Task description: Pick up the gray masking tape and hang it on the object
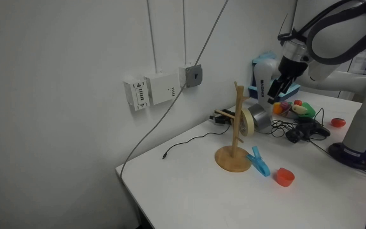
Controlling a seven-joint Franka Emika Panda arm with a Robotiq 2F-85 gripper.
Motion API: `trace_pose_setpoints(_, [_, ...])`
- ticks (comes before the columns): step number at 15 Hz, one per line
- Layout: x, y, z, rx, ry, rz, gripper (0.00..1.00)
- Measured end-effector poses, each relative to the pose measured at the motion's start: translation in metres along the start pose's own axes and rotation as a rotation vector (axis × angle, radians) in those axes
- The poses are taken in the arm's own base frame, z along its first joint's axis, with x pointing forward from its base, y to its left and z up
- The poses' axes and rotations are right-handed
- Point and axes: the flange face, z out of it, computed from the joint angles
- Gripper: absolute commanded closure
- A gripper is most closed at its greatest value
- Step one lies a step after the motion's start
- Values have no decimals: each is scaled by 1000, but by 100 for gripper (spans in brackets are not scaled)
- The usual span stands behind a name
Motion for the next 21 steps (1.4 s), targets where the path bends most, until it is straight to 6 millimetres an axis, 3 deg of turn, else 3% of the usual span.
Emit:
trace_pose_setpoints(5, [-2, -29, -37, 4, 9, -5, 0])
trace_pose_setpoints(9, [-20, -44, -56, -2, 10, 9, 0])
trace_pose_setpoints(21, [-89, -77, -72, 6, -39, 42, 0])
